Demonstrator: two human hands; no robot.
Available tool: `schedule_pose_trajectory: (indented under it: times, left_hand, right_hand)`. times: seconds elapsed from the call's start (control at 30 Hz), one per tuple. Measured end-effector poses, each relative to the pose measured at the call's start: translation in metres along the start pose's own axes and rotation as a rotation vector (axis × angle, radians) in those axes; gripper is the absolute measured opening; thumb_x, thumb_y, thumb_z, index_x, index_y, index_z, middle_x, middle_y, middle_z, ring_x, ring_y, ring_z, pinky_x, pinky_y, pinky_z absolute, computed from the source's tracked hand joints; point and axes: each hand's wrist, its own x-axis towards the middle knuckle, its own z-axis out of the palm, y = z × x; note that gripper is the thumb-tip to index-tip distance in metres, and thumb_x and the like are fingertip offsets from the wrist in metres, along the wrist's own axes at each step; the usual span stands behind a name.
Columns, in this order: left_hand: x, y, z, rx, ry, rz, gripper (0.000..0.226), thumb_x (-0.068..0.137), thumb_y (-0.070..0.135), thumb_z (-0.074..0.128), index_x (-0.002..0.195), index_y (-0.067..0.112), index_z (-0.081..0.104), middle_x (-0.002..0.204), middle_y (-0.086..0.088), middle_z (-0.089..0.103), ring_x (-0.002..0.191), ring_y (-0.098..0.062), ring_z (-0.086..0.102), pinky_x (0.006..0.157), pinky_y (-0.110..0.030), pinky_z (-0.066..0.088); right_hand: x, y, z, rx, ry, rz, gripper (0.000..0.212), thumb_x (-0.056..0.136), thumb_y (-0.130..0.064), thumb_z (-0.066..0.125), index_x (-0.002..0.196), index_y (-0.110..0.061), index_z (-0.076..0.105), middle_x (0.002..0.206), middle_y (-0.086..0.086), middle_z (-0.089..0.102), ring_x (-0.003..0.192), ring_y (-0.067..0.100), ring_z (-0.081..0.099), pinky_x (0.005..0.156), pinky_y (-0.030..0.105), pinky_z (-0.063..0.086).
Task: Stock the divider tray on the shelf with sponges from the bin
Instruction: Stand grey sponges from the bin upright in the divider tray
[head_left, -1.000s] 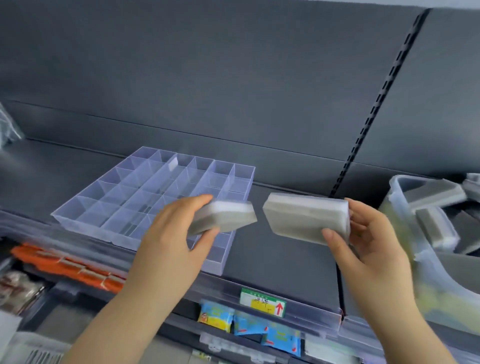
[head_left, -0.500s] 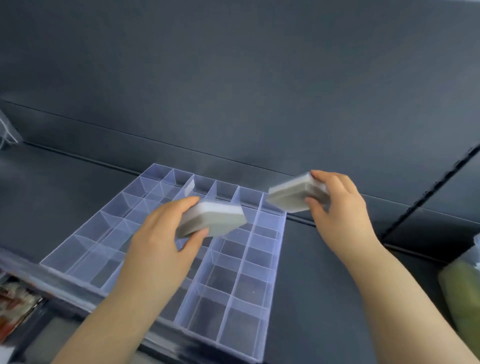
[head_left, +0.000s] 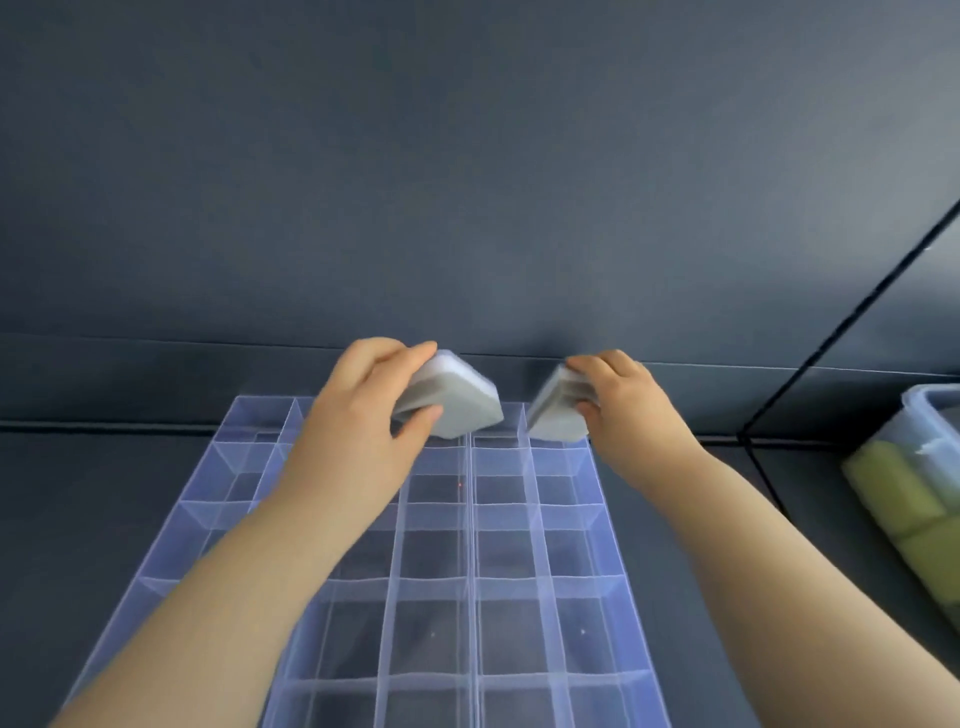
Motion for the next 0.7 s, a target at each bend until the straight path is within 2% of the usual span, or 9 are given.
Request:
schedule_pose_trajectory:
  times: [0.1,0.27,0.43,0.57,0.7]
  left_hand:
    - [0.016,-0.005,0.014,-0.024,-0.041,0.042,0.050,0.076,0.006,0.074,0.124,0.011,0.059,0.114,-0.004,0.054,0.095,-0.005,0.043,0.079,-0.008,0.027]
    - [0.035,-0.004,0.032,-0.007,-0.121,0.063,0.049,0.081,0.010,0.070,0.127,0.013,0.056,0.116,-0.002,0.053,0.100,-0.010,0.045,0.079,-0.024,0.035]
    - [0.045,0.001,0.047,0.011,-0.202,0.056,0.045,0.086,0.014,0.064,0.130,0.014,0.054,0.123,0.000,0.052,0.111,-0.019,0.047,0.085,-0.017,0.029]
    - [0.050,0.002,0.057,0.031,-0.235,0.084,0.042,0.085,0.014,0.064,0.127,0.014,0.056,0.122,0.000,0.055,0.115,-0.019,0.045,0.086,-0.012,0.023]
    - [0.052,0.002,0.063,0.050,-0.248,0.094,0.041,0.084,0.013,0.066,0.124,0.013,0.058,0.121,-0.001,0.058,0.116,-0.021,0.045,0.087,-0.014,0.023]
  right_hand:
    - [0.003,0.001,0.002,-0.026,-0.006,0.035,0.043,0.092,-0.006,0.047,0.134,-0.015,0.044,0.130,0.006,0.046,0.114,0.029,0.042,0.091,0.036,0.043]
    - [0.005,0.005,0.002,-0.068,-0.011,0.026,0.045,0.092,-0.006,0.045,0.136,-0.017,0.042,0.132,0.004,0.044,0.116,0.027,0.041,0.090,0.034,0.042]
    - [0.007,0.009,0.013,-0.078,-0.025,-0.012,0.046,0.092,-0.007,0.047,0.137,-0.017,0.042,0.133,0.002,0.044,0.118,0.026,0.040,0.089,0.041,0.046]
    - [0.008,0.011,0.024,-0.128,-0.067,-0.055,0.047,0.093,-0.010,0.047,0.139,-0.018,0.040,0.135,0.001,0.044,0.119,0.026,0.040,0.090,0.037,0.045]
    - [0.008,0.015,0.032,-0.131,-0.036,-0.085,0.046,0.091,-0.008,0.051,0.136,-0.015,0.045,0.130,0.003,0.051,0.119,0.028,0.042,0.088,0.037,0.046]
